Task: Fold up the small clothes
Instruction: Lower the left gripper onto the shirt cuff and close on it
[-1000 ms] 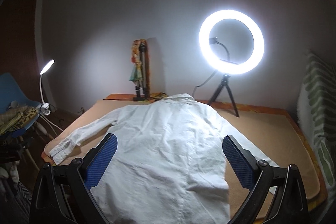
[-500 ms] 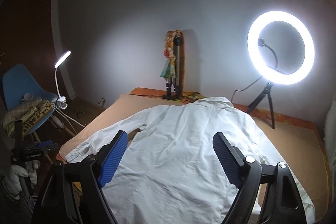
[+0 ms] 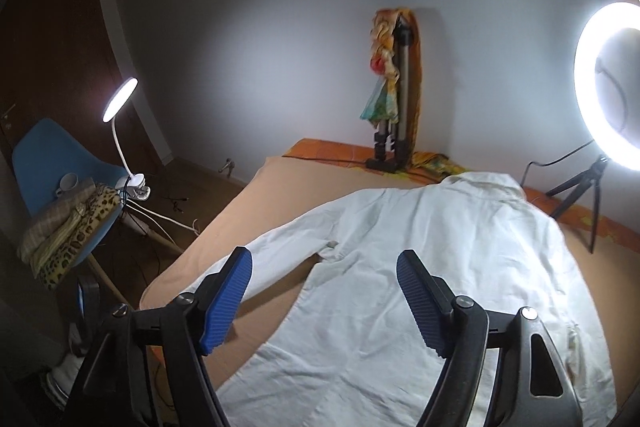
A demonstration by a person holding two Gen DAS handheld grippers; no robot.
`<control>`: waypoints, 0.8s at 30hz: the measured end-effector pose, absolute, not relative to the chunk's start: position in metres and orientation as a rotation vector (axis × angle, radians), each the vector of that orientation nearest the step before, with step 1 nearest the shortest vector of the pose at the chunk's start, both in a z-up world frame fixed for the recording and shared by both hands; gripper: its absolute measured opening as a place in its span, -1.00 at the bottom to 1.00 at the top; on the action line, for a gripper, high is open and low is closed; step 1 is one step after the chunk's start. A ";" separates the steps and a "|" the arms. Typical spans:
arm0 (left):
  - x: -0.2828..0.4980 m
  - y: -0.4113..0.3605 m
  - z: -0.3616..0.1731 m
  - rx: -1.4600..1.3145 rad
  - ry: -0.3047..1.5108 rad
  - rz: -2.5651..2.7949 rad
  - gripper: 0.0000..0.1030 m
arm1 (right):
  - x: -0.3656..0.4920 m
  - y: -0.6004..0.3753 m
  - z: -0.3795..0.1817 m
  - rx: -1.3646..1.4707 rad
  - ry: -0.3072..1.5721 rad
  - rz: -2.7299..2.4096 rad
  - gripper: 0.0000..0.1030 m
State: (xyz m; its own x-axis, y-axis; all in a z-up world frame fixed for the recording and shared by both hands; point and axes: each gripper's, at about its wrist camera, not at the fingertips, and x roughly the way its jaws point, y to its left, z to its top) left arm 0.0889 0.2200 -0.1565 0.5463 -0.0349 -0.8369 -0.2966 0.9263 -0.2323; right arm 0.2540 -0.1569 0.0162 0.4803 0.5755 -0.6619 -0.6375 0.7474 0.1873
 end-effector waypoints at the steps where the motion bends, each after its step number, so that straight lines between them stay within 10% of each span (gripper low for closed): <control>1: 0.090 0.220 -0.158 -0.348 0.990 0.165 -0.12 | 0.262 -0.149 0.011 -0.080 0.798 0.747 0.39; 16: 0.114 0.219 -0.170 -0.295 1.011 0.130 -0.17 | 0.358 -0.049 -0.094 -0.094 1.078 0.751 0.28; 24: 0.114 0.225 -0.170 -0.350 0.975 0.067 -0.77 | 0.374 -0.035 -0.118 -0.108 1.104 0.740 0.28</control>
State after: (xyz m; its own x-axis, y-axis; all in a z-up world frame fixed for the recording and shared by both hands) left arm 0.1139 0.2246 -0.1700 0.5635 -0.1006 -0.8200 -0.2114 0.9419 -0.2609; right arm 0.3737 -0.0354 -0.1178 0.2406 0.4883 -0.8389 -0.5904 0.7596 0.2728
